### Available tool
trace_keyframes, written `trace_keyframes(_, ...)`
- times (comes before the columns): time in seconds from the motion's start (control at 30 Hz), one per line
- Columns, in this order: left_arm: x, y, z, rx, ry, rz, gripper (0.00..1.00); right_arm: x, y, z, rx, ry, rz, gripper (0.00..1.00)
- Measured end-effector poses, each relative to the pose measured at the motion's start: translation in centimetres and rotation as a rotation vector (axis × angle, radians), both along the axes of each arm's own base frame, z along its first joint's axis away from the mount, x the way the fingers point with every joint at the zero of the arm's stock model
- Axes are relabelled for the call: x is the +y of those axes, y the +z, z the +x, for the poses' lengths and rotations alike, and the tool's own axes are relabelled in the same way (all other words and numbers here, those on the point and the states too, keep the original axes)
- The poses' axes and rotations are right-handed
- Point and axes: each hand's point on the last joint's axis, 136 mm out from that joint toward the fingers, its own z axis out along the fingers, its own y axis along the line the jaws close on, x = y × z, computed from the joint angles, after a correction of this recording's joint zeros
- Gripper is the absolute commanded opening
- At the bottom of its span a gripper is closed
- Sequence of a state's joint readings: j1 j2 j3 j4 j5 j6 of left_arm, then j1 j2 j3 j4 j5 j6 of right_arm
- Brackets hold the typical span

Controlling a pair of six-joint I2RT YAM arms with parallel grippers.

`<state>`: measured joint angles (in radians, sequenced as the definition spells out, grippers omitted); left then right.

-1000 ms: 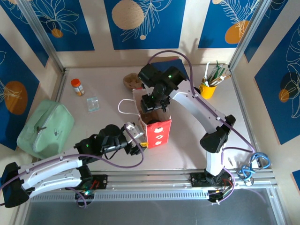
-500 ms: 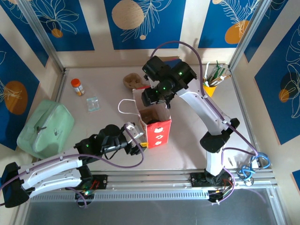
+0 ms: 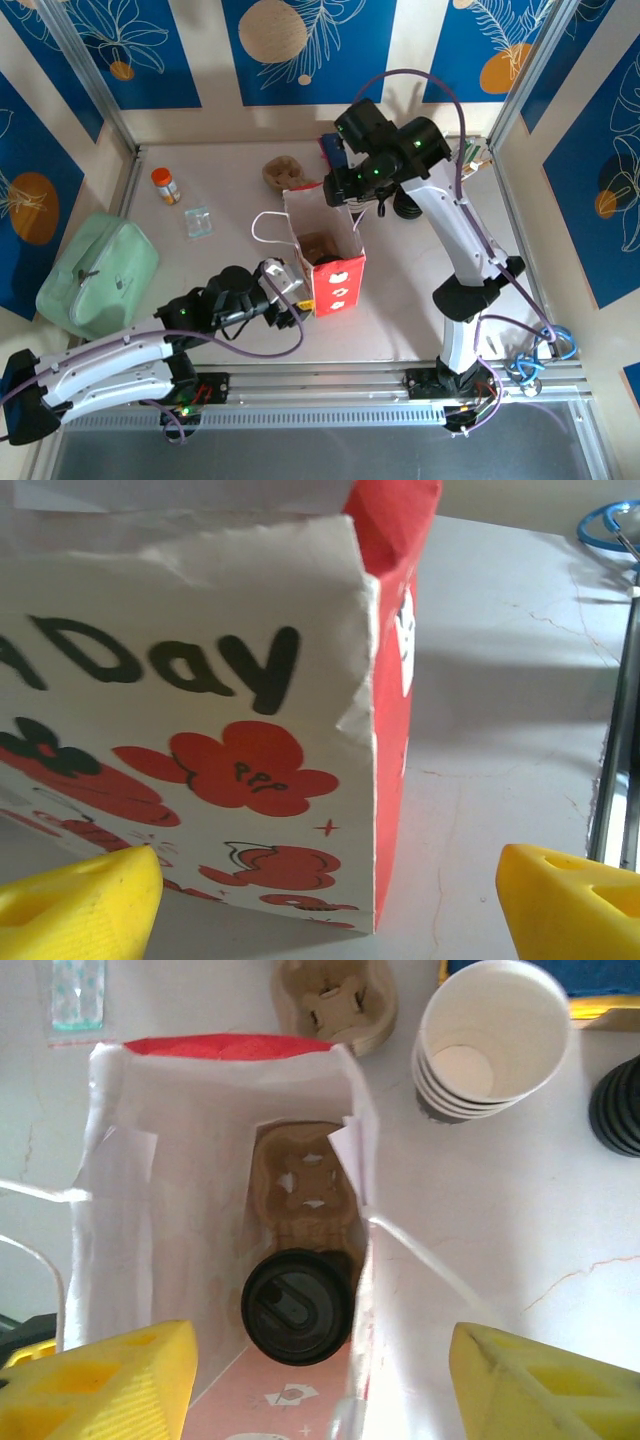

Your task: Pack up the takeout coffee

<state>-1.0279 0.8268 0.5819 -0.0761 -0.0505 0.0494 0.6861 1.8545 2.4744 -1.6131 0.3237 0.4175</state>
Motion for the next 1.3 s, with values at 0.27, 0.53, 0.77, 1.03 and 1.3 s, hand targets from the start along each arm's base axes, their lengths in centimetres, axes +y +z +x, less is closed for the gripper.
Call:
trace_keyframes(0.27,1.3,0.4,1.0,-0.028,0.085,0.009,0.92,-5.0,2.1,1.5,-0.065,-0.118,0.020,0.72)
trace_keyframes(0.53,3.4,0.8,2.9,-0.066,0.235,0.022,0.95,-10.7,1.3,2.8,-0.087,-0.251,0.008,0.75)
trace_keyframes(0.77,6.4,0.5,5.7,-0.017,0.413,-0.011,0.95,-17.6,0.3,4.1,-0.158,-0.436,0.021,0.76)
trace_keyframes(1.03,10.7,-1.9,7.6,0.112,0.601,-0.065,0.94,-23.2,-1.4,5.8,-0.242,-0.580,0.049,0.77)
trace_keyframes(1.3,12.7,-2.9,8.0,0.188,0.679,-0.134,0.95,-24.4,-3.9,10.4,-0.216,-0.600,0.086,0.75)
